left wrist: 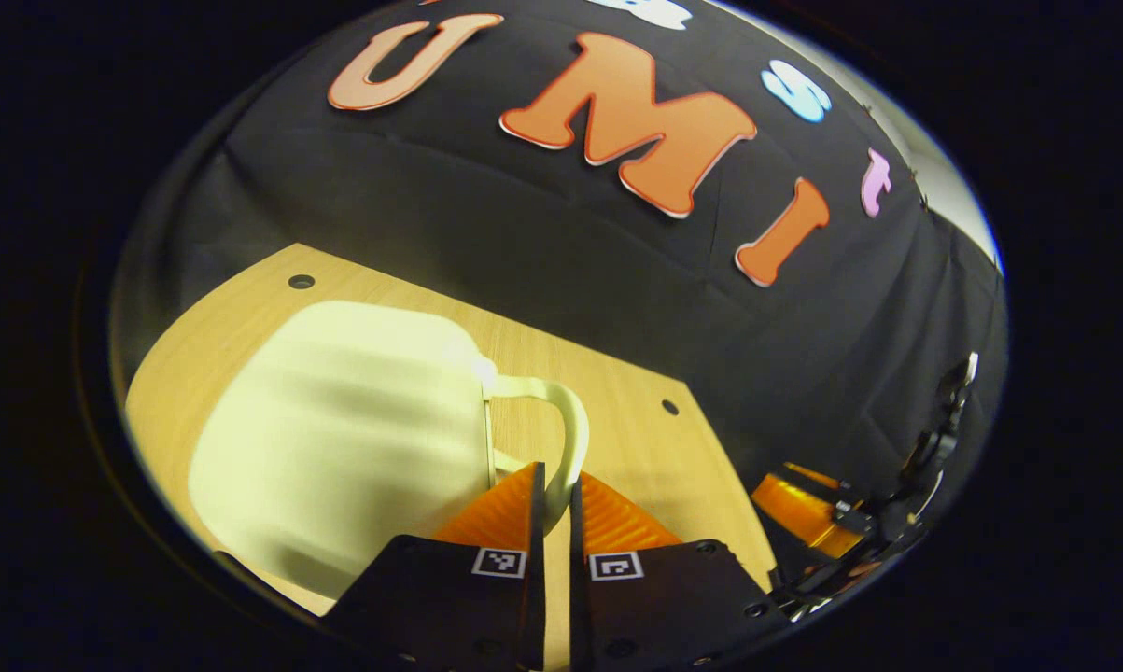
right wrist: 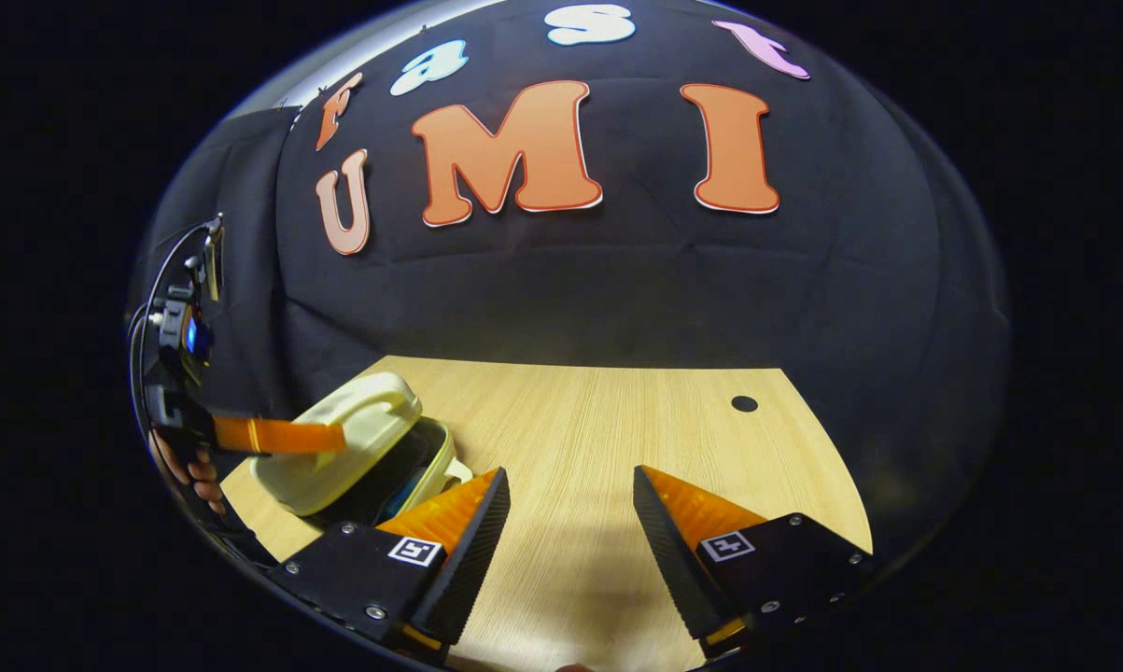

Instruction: First open the suitcase, pack the skin care products into it, and then close the suitcase.

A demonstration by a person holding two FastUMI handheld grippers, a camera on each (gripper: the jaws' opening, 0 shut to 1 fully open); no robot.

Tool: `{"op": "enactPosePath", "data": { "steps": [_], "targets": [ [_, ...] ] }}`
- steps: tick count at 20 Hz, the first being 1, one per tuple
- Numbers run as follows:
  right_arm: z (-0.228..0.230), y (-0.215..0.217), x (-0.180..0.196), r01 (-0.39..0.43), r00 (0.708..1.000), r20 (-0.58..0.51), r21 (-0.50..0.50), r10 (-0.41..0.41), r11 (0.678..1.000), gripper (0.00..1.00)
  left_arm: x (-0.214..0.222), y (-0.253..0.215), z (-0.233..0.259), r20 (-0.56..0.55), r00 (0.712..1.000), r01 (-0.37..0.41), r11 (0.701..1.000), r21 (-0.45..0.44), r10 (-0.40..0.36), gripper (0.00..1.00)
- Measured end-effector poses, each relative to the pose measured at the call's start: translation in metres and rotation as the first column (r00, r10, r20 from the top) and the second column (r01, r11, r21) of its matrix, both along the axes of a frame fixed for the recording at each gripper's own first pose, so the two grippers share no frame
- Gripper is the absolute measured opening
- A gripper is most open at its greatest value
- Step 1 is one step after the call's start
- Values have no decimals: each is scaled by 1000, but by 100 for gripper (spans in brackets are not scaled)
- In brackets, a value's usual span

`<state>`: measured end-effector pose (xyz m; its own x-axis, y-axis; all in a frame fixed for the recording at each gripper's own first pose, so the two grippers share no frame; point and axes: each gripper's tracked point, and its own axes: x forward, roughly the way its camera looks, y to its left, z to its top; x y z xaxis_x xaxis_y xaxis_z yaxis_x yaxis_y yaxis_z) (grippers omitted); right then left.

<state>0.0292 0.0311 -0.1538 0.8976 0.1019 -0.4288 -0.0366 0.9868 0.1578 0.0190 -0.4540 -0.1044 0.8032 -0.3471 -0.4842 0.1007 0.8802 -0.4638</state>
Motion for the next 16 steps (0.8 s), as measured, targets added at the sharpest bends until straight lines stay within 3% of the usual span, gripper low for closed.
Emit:
{"op": "enactPosePath", "data": {
  "steps": [4,5,7,8,9,11,15,16],
  "targets": [
    [1,-3,-3,-4,1000,9,-13,4,1000,86,2,-23,-43,-66,997,46,989,141,-37,13],
    [1,-2,-4,-8,1000,7,-14,8,1000,86,-3,-28,-47,-80,996,50,985,163,-37,22],
    [6,-4,-7,-5,1000,21,-15,5,1000,86,-5,-45,-41,-67,994,92,988,124,-84,28],
    [10,-5,-6,-1,1000,30,-20,2,1000,86,-12,-56,-28,-43,994,108,990,87,-104,36],
    [14,-6,-6,2,999,39,-26,-1,1000,86,-9,-65,-16,-6,993,117,990,77,-117,39],
    [26,-12,-5,20,997,73,-37,-18,999,86,0,-64,11,81,992,86,988,129,-97,57],
    [59,-18,2,48,987,153,-65,-37,997,86,5,-67,76,253,965,26,988,152,-65,94],
    [70,-19,1,49,982,184,-76,-35,996,87,1,-63,92,297,954,2,987,163,-51,95]
  ]
}}
